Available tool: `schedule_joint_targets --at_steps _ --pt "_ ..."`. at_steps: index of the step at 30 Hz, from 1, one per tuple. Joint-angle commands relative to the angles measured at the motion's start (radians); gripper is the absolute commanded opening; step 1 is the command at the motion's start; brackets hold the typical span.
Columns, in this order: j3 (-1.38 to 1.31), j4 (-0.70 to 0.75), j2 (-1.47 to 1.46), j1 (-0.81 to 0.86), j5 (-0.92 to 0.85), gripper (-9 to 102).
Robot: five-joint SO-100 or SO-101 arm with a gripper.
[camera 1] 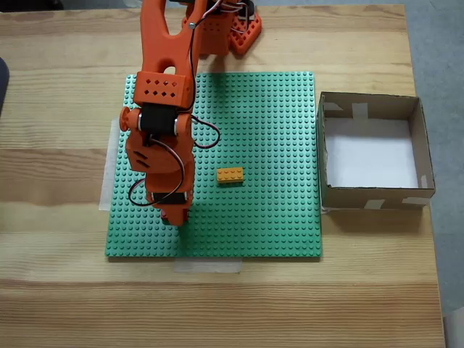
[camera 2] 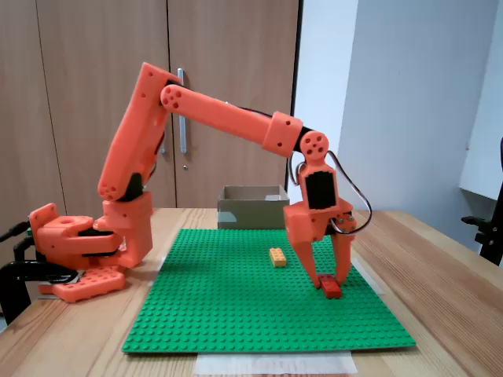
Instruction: Pick the red lego block and put it in the box.
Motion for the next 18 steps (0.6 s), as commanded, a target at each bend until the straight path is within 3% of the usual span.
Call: schedule_joint_targets --at_steps 1,18 --pt "0.005 -0.008 0.003 0.009 -0.002 -1" --pt "0.101 -0.054 0.264 0.043 0.049 -1"
